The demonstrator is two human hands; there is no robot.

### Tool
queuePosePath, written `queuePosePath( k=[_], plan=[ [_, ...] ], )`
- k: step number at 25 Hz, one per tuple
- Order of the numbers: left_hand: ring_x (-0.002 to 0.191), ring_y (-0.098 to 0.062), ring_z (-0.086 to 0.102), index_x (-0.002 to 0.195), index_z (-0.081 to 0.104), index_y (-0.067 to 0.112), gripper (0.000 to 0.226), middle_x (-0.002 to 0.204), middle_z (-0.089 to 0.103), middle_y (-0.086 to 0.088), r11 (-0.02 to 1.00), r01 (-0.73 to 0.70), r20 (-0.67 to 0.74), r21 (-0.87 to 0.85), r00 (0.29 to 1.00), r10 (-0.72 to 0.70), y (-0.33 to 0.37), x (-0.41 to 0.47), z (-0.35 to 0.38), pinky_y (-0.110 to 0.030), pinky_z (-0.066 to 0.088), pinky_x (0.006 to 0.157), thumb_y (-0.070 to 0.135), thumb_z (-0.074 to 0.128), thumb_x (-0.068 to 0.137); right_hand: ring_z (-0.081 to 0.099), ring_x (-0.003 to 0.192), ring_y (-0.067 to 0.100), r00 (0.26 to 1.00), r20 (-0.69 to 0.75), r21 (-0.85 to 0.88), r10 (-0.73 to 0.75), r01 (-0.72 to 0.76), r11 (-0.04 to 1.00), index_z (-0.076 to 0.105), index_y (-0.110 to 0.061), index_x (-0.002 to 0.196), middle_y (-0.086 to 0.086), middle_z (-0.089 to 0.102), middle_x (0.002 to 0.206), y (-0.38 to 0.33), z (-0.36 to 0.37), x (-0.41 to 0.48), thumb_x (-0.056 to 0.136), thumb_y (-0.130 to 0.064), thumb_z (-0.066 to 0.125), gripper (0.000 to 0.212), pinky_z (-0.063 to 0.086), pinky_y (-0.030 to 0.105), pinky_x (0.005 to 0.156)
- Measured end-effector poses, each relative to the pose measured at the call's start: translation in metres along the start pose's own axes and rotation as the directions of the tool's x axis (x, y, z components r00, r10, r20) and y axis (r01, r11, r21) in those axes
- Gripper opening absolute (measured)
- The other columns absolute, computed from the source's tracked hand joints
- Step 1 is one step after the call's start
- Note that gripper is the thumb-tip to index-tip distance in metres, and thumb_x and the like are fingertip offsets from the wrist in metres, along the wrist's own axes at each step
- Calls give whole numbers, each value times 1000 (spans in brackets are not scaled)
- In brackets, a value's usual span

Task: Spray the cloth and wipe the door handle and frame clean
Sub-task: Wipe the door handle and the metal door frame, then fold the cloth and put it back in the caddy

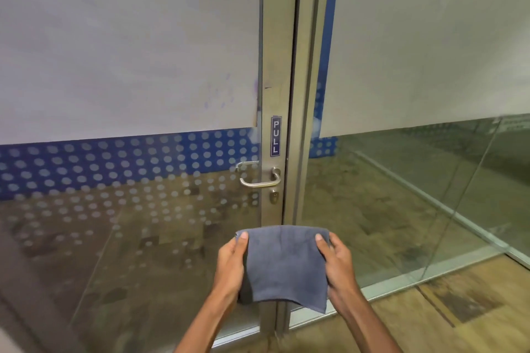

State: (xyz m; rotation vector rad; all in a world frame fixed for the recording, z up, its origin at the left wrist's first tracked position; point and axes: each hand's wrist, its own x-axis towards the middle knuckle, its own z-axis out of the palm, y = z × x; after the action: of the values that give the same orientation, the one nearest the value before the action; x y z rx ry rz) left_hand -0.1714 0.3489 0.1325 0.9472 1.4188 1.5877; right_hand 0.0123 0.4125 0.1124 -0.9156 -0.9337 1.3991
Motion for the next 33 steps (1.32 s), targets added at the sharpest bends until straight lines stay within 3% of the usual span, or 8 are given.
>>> queuePosePath(
  k=[6,15,18,21,24,27,29,33],
  plan=[
    [87,-14,62,96,65,6,31,93,70,-12,955,-233,365,185,918,153,32,-36,41,-36,50,83,28,43,103,56,60,13,981,122,-18,151,-150,988,64,-13,83,8,60,77,-45,-88,-31,79,-1,58,14,43,25,52],
    [79,-15,45,90,52,-13,38,82,50,-8,874,-450,868,185,491,69,50,-103,189,-36,39,69,23,45,103,67,106,20,894,404,-661,195,138,738,63,-13,115,8,71,113,-144,-192,-125,85,-22,70,32,53,34,87],
    [76,-16,58,95,63,1,29,85,68,-15,906,-381,777,186,621,103,31,-129,232,-37,47,72,30,60,94,66,107,29,932,332,-613,142,99,784,62,-5,114,16,70,114,-158,-236,-162,88,-17,66,29,53,41,88],
    [92,-22,66,113,62,10,60,103,72,-13,968,244,500,54,833,-238,-4,-161,251,-37,50,81,63,53,86,69,101,28,988,143,-424,49,16,905,65,-5,108,15,72,110,-166,-278,-199,83,-18,71,28,57,35,78],
    [107,-36,65,128,55,9,95,121,66,-19,654,756,724,-9,456,-517,-55,-211,264,-48,51,94,84,54,70,67,104,34,999,-38,-153,25,-31,988,65,-5,109,19,69,113,-168,-316,-232,80,-17,73,33,57,38,79],
    [134,-38,47,142,47,6,91,144,49,-21,373,922,940,107,28,-340,-74,-258,288,-51,34,114,71,60,80,62,111,38,989,-143,1,28,-28,1000,63,-3,116,21,65,121,-168,-347,-269,79,-15,74,41,54,45,89],
    [119,-36,60,135,54,4,74,128,61,-22,418,887,960,196,-86,-268,-60,-285,307,-46,48,98,56,65,84,61,113,39,970,-239,17,38,-35,999,59,0,121,23,64,122,-167,-365,-298,81,-13,73,45,53,47,92],
    [97,-28,71,140,37,26,87,116,67,-11,805,538,884,252,211,-417,-68,-321,334,-37,58,71,17,84,68,63,110,37,908,-420,38,17,-1,999,55,0,124,23,64,122,-161,-387,-359,85,-9,66,42,57,44,84]
  ],
)
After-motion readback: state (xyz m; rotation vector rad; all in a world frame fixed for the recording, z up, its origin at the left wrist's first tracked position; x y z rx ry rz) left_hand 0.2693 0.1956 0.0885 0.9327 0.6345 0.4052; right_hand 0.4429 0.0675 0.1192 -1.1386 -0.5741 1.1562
